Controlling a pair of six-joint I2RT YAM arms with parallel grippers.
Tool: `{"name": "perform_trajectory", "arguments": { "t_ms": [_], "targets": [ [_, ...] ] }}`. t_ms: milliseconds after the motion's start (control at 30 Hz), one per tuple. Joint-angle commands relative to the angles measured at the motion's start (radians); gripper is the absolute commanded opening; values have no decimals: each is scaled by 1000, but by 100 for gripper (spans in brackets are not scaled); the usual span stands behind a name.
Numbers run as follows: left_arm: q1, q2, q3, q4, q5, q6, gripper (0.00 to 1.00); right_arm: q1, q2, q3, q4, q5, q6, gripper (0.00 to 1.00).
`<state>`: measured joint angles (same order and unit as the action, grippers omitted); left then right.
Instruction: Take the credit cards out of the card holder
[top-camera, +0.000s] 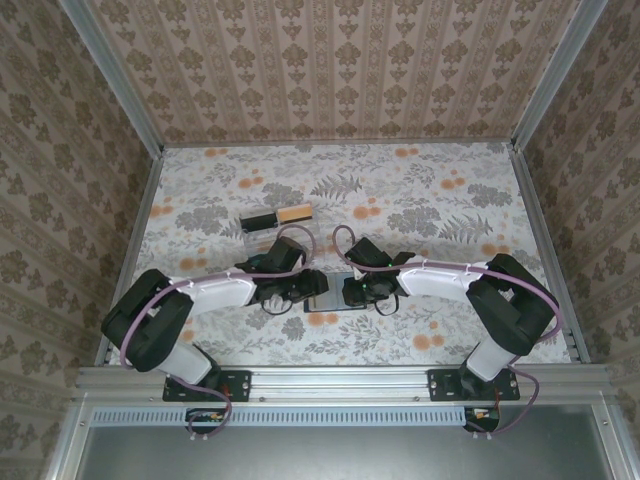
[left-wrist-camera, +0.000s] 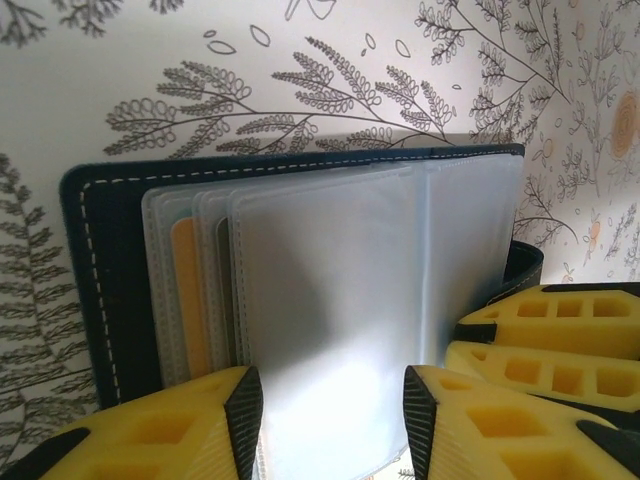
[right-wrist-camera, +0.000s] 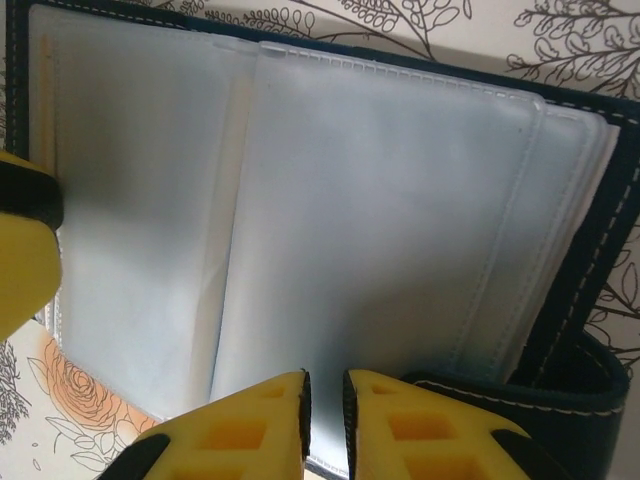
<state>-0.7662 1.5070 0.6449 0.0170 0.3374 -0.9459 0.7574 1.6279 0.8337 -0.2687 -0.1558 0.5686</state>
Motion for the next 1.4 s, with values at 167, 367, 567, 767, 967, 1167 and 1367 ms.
{"name": "perform_trajectory", "arguments": {
  "t_ms": [167,367,567,767,967,1167,1367],
  "targets": [
    [-9,52,33,36,75,30,50,8,12,-8,-4,21,14,20],
    [-8,60,42,33,82,32,50,9,-6,1,-24,29,18,21],
    [-7,44,43,6,66,39,50,0,-134,20,-110,112,23,29],
    [-7,38,51,-10,61,47,50,-44,-218,-26,-157,138,35,35],
    [-8,39,56,-12,58,48,50,-58,-178,-86,-92,74,61,38],
    [-10,42,58,-21,57,48,50,-59,-111,-107,-18,27,84,33],
    [-14,68,74,-10,85,50,50,-58,-71,-110,17,10,93,26]
  ]
}}
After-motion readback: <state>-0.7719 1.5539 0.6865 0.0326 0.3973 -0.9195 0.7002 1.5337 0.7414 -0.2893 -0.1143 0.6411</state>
